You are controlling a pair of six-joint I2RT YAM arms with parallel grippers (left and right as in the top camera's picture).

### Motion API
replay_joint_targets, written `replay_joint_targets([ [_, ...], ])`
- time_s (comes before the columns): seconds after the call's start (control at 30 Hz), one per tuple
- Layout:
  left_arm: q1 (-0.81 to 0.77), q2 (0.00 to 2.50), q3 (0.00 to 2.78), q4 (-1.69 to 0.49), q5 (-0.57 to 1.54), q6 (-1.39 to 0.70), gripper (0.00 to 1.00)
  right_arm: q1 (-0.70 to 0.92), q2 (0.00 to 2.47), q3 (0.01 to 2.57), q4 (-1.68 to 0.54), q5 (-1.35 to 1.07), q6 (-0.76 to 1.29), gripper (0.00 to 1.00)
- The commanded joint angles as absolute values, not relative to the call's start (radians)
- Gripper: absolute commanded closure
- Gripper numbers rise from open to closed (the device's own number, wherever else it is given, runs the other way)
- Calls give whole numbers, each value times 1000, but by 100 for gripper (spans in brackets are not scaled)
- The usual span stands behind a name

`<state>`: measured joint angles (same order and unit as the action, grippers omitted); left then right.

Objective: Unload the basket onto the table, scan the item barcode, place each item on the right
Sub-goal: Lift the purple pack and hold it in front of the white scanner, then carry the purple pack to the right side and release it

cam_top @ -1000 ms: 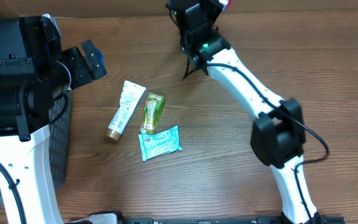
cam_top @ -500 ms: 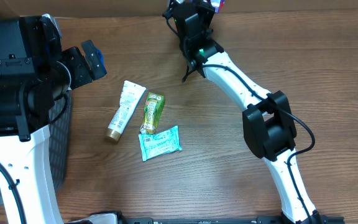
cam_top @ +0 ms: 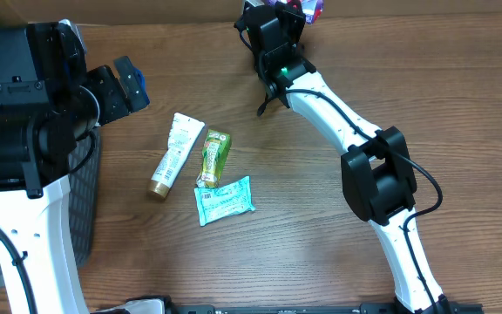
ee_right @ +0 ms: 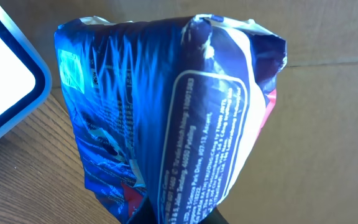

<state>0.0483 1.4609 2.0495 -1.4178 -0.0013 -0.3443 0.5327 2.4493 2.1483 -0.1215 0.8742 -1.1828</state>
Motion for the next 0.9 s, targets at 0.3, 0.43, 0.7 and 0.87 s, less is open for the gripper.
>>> replay_joint_targets([
  [0.3, 52, 1466, 2063, -1417, -10, -337, 0, 574, 2416, 2147, -212, 897, -1114, 96],
  [0.43, 52, 1466, 2063, -1417, -10, -337, 0, 579, 2317, 2147, -359, 805, -1019, 96],
  [0.7, 52, 1466, 2063, -1417, -10, -337, 0, 579, 1978, 2147, -727, 439, -665, 96],
  [0.87, 52, 1466, 2063, -1417, -10, -337, 0, 544, 1794, 2147, -978, 203, -122, 96],
])
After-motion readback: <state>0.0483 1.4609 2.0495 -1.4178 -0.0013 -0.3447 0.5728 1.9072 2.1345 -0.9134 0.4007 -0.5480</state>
